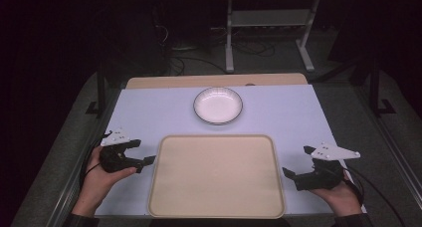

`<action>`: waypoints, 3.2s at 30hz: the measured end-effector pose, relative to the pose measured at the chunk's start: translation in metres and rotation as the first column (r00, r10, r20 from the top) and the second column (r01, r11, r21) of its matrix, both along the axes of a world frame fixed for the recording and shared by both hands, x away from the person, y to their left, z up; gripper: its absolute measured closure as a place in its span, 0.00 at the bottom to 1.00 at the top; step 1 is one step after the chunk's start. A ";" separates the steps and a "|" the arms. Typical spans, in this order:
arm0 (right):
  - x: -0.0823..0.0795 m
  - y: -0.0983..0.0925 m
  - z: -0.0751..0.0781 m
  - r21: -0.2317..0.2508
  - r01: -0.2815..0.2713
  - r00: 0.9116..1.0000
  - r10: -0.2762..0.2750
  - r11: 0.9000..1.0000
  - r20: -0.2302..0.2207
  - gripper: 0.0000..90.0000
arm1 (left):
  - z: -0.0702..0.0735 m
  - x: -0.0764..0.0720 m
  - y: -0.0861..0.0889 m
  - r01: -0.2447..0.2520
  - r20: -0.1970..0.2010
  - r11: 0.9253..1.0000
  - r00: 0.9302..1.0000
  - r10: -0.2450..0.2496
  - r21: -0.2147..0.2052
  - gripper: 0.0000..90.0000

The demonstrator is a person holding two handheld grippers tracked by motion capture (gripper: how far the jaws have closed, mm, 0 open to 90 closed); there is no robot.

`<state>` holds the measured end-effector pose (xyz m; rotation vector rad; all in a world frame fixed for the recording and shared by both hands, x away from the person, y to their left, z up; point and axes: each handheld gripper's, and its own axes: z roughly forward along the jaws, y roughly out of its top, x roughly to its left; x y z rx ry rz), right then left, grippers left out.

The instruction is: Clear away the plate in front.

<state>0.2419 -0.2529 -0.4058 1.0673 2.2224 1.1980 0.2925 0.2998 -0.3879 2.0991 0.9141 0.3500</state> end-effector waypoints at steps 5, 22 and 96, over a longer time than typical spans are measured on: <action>0.001 0.000 -0.001 0.001 0.000 1.000 0.000 1.000 0.001 0.00 | 0.001 0.003 -0.001 0.001 0.001 1.000 1.000 -0.001 0.004 0.18; 0.004 0.001 -0.001 0.008 0.002 1.000 -0.002 1.000 0.000 0.00 | 0.009 0.022 -0.011 0.007 0.005 1.000 1.000 -0.007 -0.026 0.21; 0.004 -0.001 -0.002 0.006 0.006 1.000 -0.006 1.000 -0.007 0.00 | 0.009 0.137 -0.082 0.010 -0.045 0.998 0.999 -0.013 -0.056 0.29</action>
